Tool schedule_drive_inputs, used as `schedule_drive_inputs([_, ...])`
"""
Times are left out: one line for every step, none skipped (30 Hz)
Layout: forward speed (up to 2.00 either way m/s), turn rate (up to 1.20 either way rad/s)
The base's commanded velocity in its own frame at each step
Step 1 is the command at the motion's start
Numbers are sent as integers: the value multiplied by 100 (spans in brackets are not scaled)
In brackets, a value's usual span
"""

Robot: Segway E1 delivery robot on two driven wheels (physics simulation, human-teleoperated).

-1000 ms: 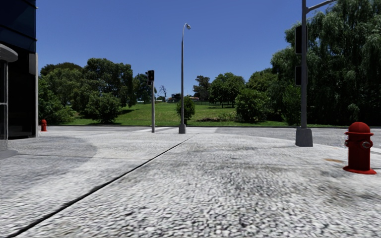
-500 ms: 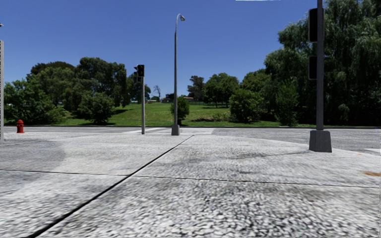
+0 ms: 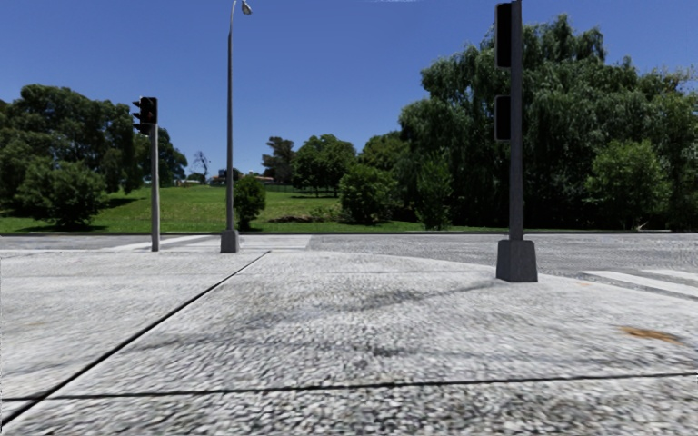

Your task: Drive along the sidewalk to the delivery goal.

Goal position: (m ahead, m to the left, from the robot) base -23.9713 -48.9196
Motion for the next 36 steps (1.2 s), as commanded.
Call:
schedule_drive_inputs([167, -58])
schedule_drive_inputs([167, -58])
schedule_drive_inputs([167, -58])
schedule_drive_inputs([167, -58])
schedule_drive_inputs([167, -58])
schedule_drive_inputs([167, -58])
schedule_drive_inputs([167, -58])
schedule_drive_inputs([167, -58])
schedule_drive_inputs([167, -58])
schedule_drive_inputs([167, -58])
schedule_drive_inputs([167, -58])
schedule_drive_inputs([168, -58])
schedule_drive_inputs([168, -58])
schedule_drive_inputs([168, -58])
schedule_drive_inputs([168, -57])
schedule_drive_inputs([168, -57])
schedule_drive_inputs([168, -57])
schedule_drive_inputs([168, -57])
schedule_drive_inputs([168, -57])
schedule_drive_inputs([168, -57])
schedule_drive_inputs([169, -57])
schedule_drive_inputs([169, -57])
schedule_drive_inputs([169, -57])
schedule_drive_inputs([169, -57])
schedule_drive_inputs([169, -57])
schedule_drive_inputs([169, -57])
schedule_drive_inputs([169, -57])
schedule_drive_inputs([169, -57])
schedule_drive_inputs([169, -57])
schedule_drive_inputs([169, -57])
schedule_drive_inputs([169, -57])
schedule_drive_inputs([169, -57])
schedule_drive_inputs([169, -57])
schedule_drive_inputs([169, -57])
schedule_drive_inputs([169, -57])
schedule_drive_inputs([169, -57])
